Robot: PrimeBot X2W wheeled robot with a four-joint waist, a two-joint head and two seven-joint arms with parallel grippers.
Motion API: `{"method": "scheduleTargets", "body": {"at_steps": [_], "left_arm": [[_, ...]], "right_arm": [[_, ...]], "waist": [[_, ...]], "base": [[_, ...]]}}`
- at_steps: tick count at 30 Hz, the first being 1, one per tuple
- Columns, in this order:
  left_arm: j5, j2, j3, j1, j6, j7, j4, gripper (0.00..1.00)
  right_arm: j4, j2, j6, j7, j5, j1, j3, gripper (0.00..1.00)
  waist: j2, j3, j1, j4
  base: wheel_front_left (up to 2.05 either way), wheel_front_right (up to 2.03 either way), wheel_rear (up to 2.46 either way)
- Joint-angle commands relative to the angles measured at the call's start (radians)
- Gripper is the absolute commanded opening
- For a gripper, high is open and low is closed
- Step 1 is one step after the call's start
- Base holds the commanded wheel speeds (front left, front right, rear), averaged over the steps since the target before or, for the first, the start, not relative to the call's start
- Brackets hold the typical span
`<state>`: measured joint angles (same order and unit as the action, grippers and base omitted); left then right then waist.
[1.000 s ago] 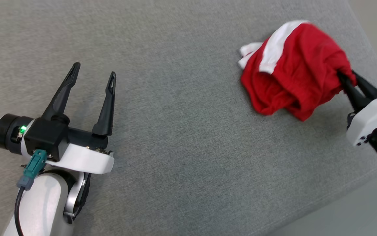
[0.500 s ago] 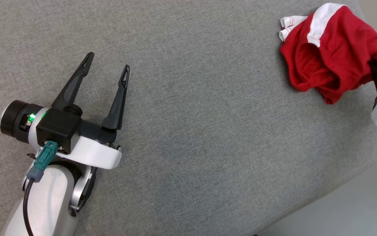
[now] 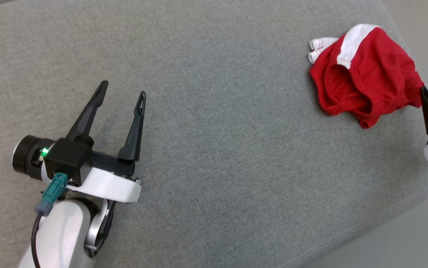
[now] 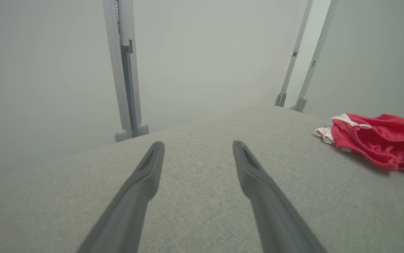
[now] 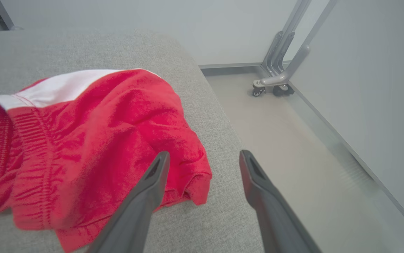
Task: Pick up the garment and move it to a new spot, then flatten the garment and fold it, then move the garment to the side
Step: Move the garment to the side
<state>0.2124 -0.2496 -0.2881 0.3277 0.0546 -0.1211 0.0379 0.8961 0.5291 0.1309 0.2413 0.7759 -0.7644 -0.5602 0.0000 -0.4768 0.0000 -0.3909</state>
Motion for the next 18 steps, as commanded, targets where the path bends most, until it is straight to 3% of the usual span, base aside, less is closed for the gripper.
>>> {"method": "scheduleTargets", "body": {"at_steps": [1,5,9,10,13,18], "left_arm": [[0.012,0.001,0.009,-0.019,0.011,-0.017,-0.010,1.00],[0.028,0.011,0.025,-0.050,0.029,-0.038,-0.022,1.00],[0.048,0.017,0.039,-0.076,0.043,-0.056,-0.027,1.00],[0.048,0.017,0.039,-0.076,0.043,-0.056,-0.027,1.00],[0.059,0.022,0.048,-0.093,0.052,-0.066,-0.028,1.00],[0.073,0.026,0.064,-0.120,0.067,-0.084,-0.036,1.00]], "right_arm": [[-0.040,-0.004,0.000,0.021,0.008,0.047,0.033,1.00],[-0.203,-0.020,0.000,0.025,-0.042,0.133,0.174,1.00],[-0.412,-0.091,0.000,0.024,-0.160,0.268,0.354,1.00],[-0.412,-0.091,0.000,0.024,-0.160,0.268,0.354,1.00],[-0.569,-0.160,0.000,0.024,-0.248,0.364,0.453,1.00],[-0.765,-0.261,0.000,0.024,-0.354,0.476,0.514,1.00]], "waist": [[0.0000,0.052,0.0000,0.024],[0.0000,0.102,0.0000,0.050],[0.0000,0.143,0.0000,0.086],[0.0000,0.143,0.0000,0.086],[0.0000,0.169,0.0000,0.117],[0.0000,0.214,0.0000,0.170]], "base": [[0.00,0.00,0.00],[0.00,0.00,0.00],[0.00,0.00,0.00],[0.00,0.00,0.00],[0.00,0.00,0.00],[0.00,0.00,0.00]]}}
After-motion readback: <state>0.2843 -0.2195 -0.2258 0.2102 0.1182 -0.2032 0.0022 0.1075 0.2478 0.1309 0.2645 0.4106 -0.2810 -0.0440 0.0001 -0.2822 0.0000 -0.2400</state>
